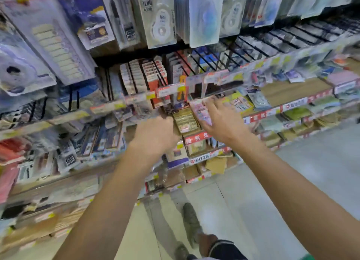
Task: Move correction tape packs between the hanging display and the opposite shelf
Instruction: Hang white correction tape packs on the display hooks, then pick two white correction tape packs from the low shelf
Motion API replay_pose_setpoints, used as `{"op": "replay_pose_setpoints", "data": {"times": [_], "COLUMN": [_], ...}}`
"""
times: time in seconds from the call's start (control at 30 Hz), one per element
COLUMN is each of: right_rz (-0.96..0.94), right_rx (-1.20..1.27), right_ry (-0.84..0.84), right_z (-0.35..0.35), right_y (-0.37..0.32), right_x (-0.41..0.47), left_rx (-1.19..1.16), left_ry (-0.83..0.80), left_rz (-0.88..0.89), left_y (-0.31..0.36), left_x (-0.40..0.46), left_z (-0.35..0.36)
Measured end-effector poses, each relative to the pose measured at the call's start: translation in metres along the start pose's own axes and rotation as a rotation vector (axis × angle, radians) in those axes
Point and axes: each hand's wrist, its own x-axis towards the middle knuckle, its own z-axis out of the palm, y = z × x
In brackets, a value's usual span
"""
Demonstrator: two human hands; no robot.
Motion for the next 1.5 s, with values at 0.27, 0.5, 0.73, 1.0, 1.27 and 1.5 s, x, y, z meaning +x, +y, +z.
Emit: {"op": "replay_pose_setpoints", "data": {"times": [0.27, 0.5, 0.73, 1.0, 1.27, 1.5], "right_rz": [0.12, 0.192, 0.247, 0.226, 0.284, 0.274], "right_rx": [-0.002, 0.063, 0.129, 0.172, 0.153, 0.173], "right_ry": [-0.188, -0.198, -0.232, -0.253, -0.367, -0.531], "right_z": [-0.005, -0.015, -0.029, -0.04, -0.017, -0.002], "right_y": [0.064, 0.162, 0.287, 0.375, 0.426, 0.459], "right_x": [-0.057, -0.084, -0.108, -0.125, -0.114, -0.064], "left_rx": [-0.079, -0.035, -0.056, 0.026, 0.084, 0.03], "left_ry": [-0.035, -0.021, -0.018, -0.092, -0.237, -0.296], "left_rz": [0.177, 0.289, 0.359, 0.362, 0.342, 0.288], "left_y": [0.084, 0.174, 0.295, 0.381, 0.415, 0.423], "left_x": [0.002, 0.035, 0.079, 0.119, 0.161, 0.225], "left_z": [0.002, -0.012, -0.019, -0.012, 0.01, 0.009]}}
